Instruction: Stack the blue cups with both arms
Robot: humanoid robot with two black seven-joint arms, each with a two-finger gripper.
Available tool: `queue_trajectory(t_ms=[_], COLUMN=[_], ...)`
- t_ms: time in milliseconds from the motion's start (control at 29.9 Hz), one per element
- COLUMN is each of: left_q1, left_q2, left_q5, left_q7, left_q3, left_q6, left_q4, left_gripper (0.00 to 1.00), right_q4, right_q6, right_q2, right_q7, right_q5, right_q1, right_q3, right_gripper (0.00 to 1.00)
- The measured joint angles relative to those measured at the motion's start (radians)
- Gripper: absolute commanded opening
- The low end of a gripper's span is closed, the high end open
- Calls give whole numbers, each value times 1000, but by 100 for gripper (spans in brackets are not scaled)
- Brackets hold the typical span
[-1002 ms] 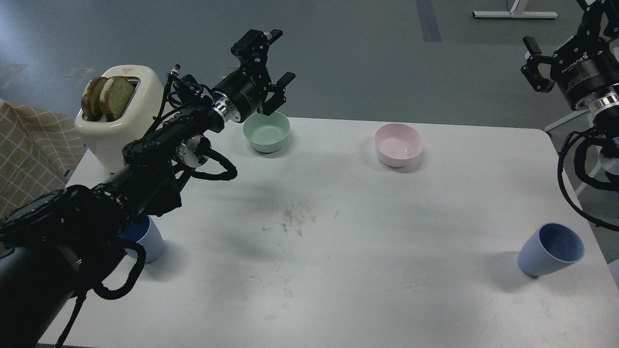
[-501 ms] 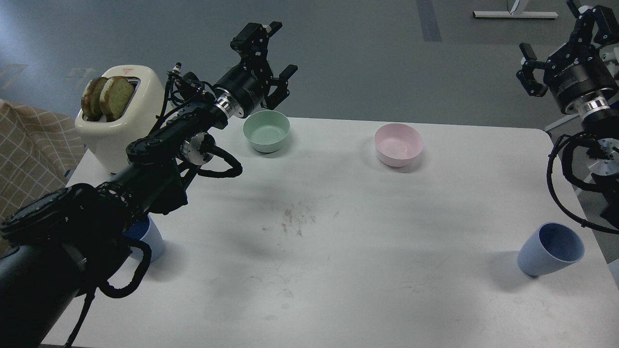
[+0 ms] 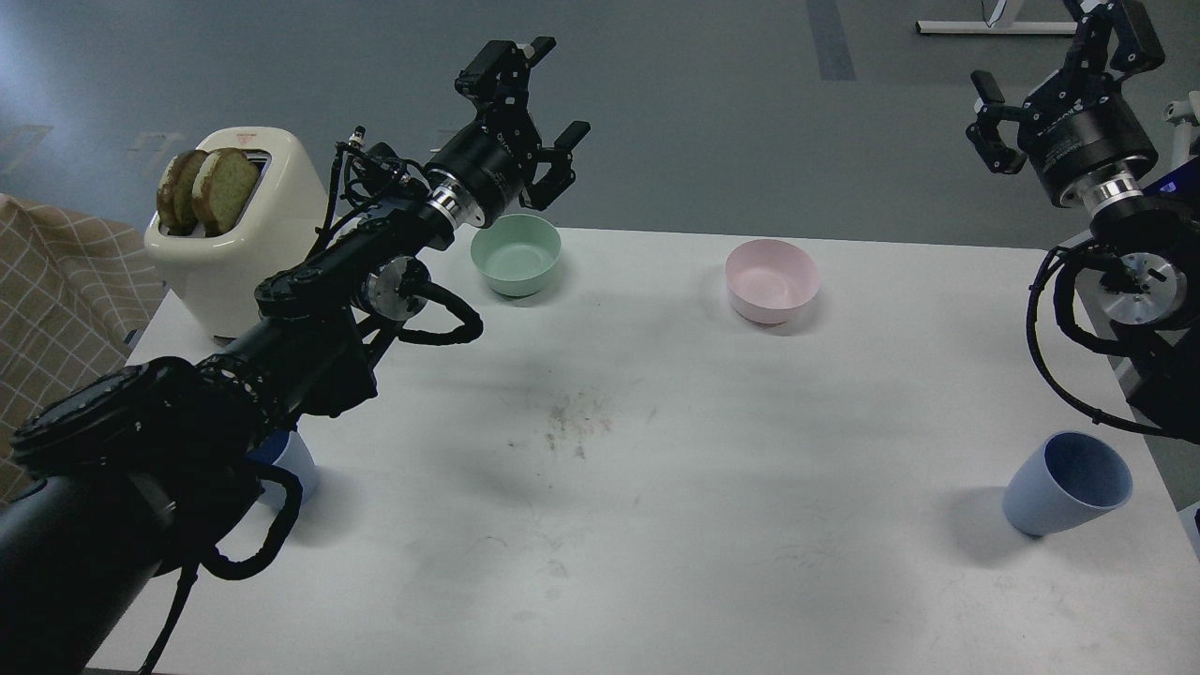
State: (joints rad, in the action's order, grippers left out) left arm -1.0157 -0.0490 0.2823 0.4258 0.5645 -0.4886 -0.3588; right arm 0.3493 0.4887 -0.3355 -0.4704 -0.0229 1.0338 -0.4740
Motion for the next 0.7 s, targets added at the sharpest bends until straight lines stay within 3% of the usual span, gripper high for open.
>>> queue_trajectory(t_ms=[702], left_q1=[0], left_q2=[-10], left_q5=[0], left_q7=[-2], left_q3=[-2], left_q6=[0], left_q4=[-59], left_gripper=[98], right_q4=[-10], right_q6=[0], right_q2=[12], right_q7=[-12], right_q5=[-5], right_q1=[15], right_q3=[0], right_gripper=[100])
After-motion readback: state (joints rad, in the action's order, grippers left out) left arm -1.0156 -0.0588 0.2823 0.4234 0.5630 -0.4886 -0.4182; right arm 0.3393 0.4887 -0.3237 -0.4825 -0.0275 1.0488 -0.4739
